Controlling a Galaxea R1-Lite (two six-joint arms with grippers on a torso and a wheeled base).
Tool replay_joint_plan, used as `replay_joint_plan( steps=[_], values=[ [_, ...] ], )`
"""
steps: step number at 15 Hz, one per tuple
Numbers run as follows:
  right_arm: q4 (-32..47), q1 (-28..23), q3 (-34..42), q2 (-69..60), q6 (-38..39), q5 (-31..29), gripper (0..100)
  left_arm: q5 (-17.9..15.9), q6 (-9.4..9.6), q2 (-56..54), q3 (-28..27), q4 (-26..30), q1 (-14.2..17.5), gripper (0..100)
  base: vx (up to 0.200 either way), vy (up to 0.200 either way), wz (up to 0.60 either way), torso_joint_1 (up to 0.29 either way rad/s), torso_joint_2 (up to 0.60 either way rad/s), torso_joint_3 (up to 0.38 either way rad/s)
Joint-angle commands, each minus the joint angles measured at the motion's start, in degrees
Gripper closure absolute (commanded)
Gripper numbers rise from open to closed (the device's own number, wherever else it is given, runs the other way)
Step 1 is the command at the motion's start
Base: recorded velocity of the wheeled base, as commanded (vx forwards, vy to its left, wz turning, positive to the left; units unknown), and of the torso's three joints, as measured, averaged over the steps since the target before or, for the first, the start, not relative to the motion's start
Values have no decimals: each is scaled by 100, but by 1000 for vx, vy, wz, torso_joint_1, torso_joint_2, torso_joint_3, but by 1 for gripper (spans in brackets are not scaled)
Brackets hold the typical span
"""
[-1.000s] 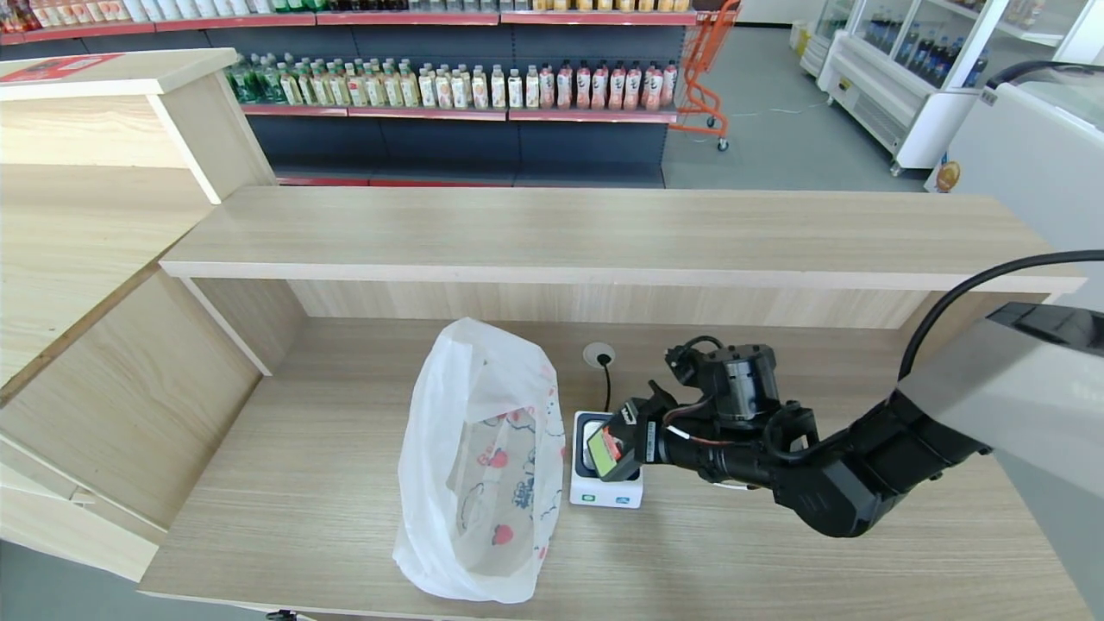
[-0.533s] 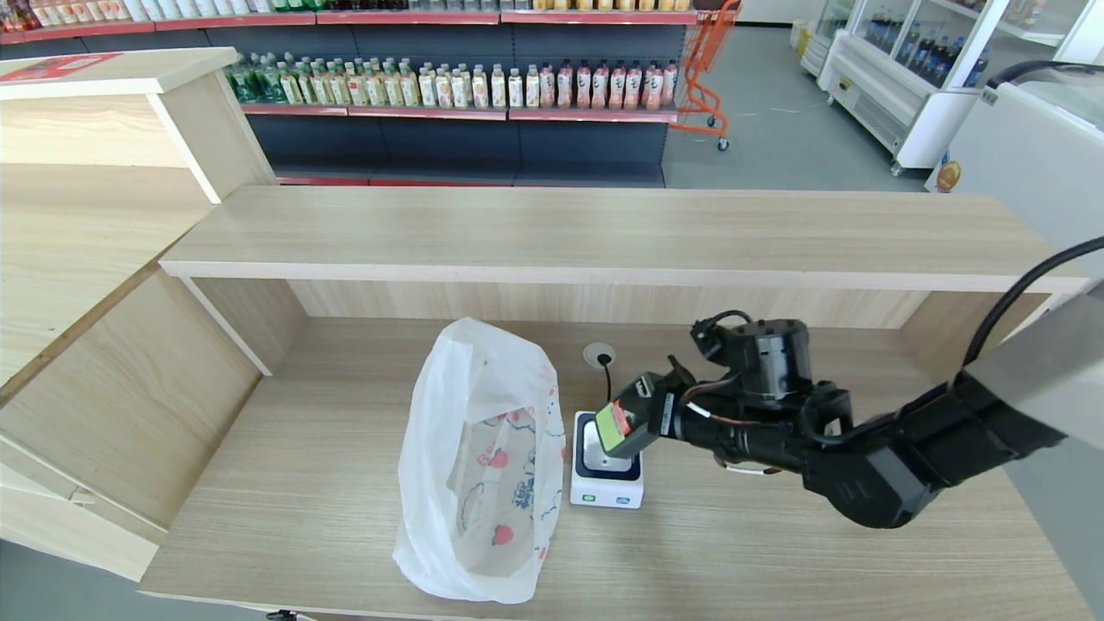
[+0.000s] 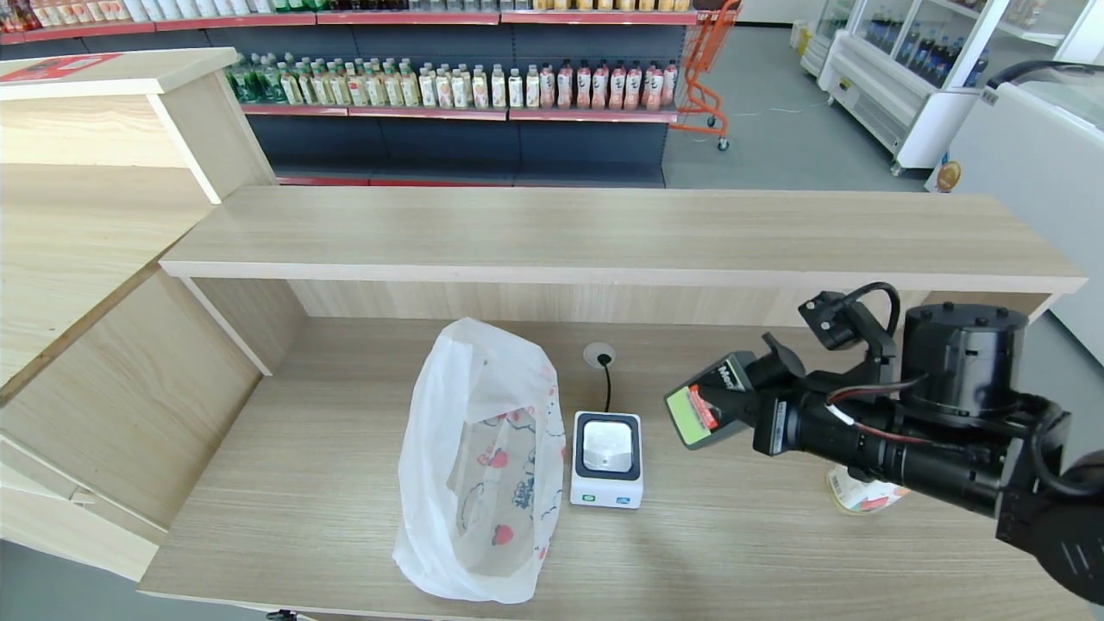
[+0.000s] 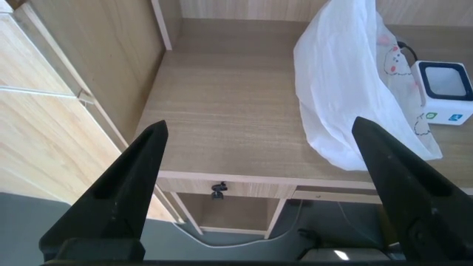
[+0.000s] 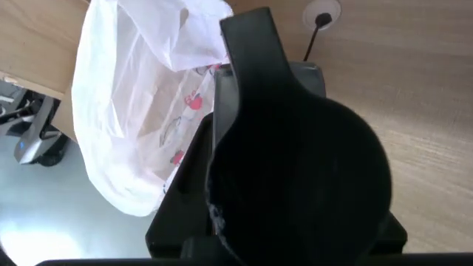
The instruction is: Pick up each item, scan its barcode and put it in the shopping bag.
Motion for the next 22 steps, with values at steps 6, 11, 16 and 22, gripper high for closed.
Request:
replay_joint_plan(
  steps=[6, 11, 16, 22],
  values=[
    [-20, -9, 308, -296, 94, 12, 100, 1, -18, 1, 0, 0, 0, 0, 0, 0, 0, 0, 0, 0],
    [15, -27, 264, -216, 568, 4, 100, 1, -35, 1, 0, 0, 0, 0, 0, 200, 0, 2, 1, 2],
    [24, -36, 335, -58, 674, -5, 100, 1, -26, 1, 0, 0, -9, 0, 0, 40, 0, 2, 2, 1],
    [-37, 193, -614, 1568, 111, -5, 100, 1, -26, 1, 0, 0, 0, 0, 0, 0, 0, 0, 0, 0]
  ],
)
